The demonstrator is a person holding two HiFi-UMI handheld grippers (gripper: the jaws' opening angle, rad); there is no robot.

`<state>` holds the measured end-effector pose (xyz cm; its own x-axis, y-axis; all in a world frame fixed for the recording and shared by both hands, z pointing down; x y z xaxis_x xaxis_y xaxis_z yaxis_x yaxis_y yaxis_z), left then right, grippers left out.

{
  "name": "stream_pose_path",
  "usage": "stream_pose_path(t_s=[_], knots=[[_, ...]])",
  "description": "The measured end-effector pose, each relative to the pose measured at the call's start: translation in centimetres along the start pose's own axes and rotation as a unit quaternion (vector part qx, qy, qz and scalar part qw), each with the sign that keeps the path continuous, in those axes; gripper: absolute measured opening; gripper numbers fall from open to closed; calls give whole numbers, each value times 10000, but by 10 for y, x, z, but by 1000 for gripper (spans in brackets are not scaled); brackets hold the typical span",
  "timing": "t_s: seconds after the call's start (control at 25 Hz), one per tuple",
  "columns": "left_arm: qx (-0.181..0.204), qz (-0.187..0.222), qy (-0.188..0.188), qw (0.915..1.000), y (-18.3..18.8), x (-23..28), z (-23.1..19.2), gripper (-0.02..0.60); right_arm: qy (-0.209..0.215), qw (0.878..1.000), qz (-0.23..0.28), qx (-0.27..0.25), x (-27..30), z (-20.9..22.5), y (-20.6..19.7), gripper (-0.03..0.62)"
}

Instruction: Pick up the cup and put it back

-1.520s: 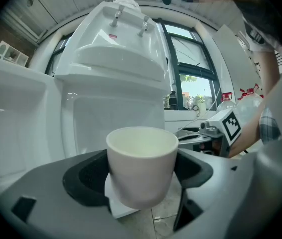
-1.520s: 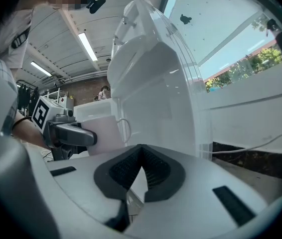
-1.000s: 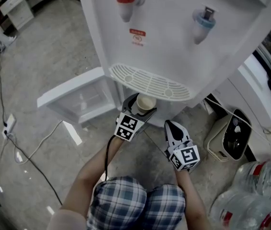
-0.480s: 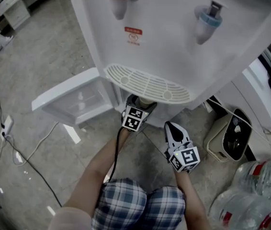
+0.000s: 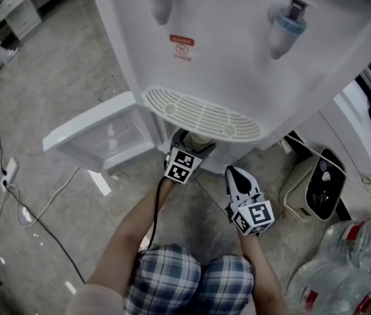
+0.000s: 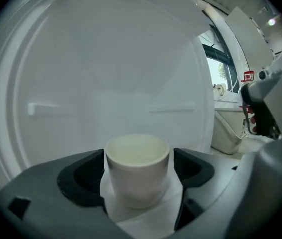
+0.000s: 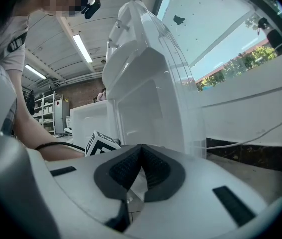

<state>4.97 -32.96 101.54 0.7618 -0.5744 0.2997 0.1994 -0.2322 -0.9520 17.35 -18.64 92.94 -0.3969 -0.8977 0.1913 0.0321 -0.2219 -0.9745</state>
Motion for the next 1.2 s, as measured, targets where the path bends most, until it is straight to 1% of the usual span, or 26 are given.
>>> stream_pose_path(t_s=[0.08,0.16,0.32,0.44,0.52,0.56,0.6,0.64,0.68,0.72,0.8,0.84,0.92,1.0,1.2], knots=[[-25,74,28,10000,3,-6,0,425,-1,10000,5,12,-1,0,1,17],[-128,213,23,9997,9,-15,1,425,2,10000,17,12,-1,0,1,17],[-234,421,-68,9988,19,-44,10,424,5,10000,73,45,-4,-2,6,17],[-207,401,-318,9985,27,-63,20,423,-91,9999,70,-115,-10,-3,18,17],[-229,312,-439,9983,42,-77,30,421,-190,9998,27,-96,-18,-3,30,17],[-257,249,-443,9984,52,-87,35,410,-233,9997,-2,-32,-24,-5,38,17],[-298,172,-413,9986,63,-99,40,349,-273,9996,-41,10,-31,-7,47,17],[-334,95,-356,9988,76,-112,45,252,-305,9995,-88,18,-39,-11,56,17],[-347,30,-276,9990,88,-126,49,214,-328,9994,-133,15,-46,-14,67,17],[-340,-24,-166,9993,101,-140,52,197,-349,9992,-171,32,-53,-17,80,17],[-344,-70,130,9993,127,-172,59,89,-424,9987,-251,121,-70,-21,108,17],[-353,-54,271,9990,145,-189,64,57,-483,9983,-295,148,-80,-22,123,17],[-349,10,450,9984,193,-220,73,48,-614,9973,-364,144,-98,-23,161,17],[-379,83,525,9979,242,-248,82,38,-674,9969,-371,155,-114,-24,204,17],[-461,213,489,9975,362,-297,96,25,-856,9957,-297,217,-147,-27,324,17]])
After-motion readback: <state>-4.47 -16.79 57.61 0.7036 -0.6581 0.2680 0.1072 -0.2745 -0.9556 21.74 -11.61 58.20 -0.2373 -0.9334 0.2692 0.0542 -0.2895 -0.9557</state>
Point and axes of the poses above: the fingertips, and each gripper's own axes: x forward along the fingers, z to its right, y out of its top, the point moved 6 cm from there along -x, backward along the fingers, and after that the axes turned 8 degrees about -y, right-handed, at the moved point
